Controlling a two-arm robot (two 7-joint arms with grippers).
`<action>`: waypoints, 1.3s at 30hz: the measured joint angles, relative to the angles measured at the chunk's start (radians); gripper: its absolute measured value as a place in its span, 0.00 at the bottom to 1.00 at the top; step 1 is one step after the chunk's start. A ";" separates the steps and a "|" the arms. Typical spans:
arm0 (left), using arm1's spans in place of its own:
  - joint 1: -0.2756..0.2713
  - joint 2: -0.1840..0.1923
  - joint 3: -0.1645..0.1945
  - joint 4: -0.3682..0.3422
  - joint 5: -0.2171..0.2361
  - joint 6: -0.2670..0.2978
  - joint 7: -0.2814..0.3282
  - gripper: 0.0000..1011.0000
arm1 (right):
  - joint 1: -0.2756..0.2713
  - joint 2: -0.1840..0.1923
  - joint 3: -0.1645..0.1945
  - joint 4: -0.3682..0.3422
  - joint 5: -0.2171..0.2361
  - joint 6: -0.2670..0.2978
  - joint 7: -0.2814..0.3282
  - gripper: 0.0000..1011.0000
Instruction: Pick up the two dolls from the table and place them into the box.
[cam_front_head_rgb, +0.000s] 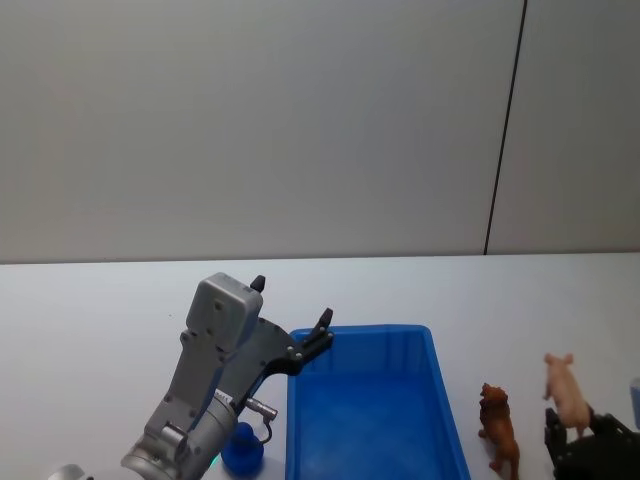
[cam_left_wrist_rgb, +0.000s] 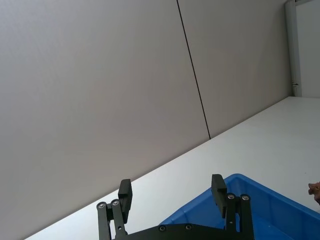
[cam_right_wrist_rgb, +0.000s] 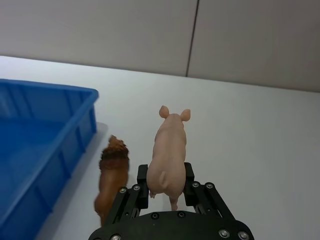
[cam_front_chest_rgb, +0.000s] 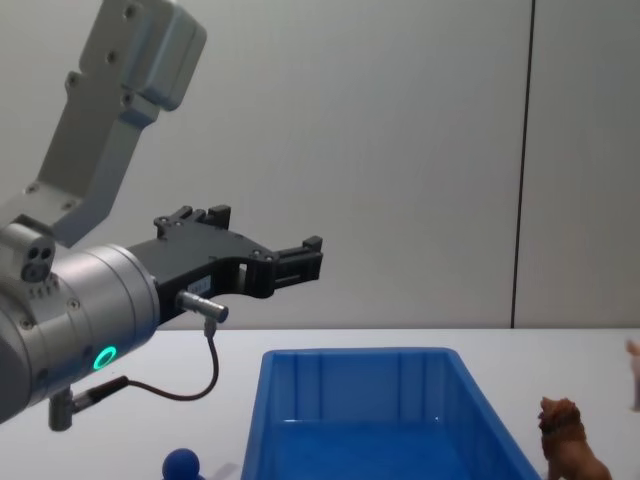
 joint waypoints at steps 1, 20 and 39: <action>0.000 0.000 0.000 0.000 0.000 0.000 0.000 0.99 | 0.001 0.000 0.000 -0.001 0.000 -0.004 0.008 0.36; 0.000 0.000 0.000 0.000 0.000 0.000 0.000 0.99 | 0.070 -0.022 -0.022 0.010 0.000 -0.072 0.257 0.36; 0.000 0.000 0.000 0.000 0.000 0.000 0.000 0.99 | 0.188 -0.090 -0.074 0.104 -0.008 -0.088 0.527 0.75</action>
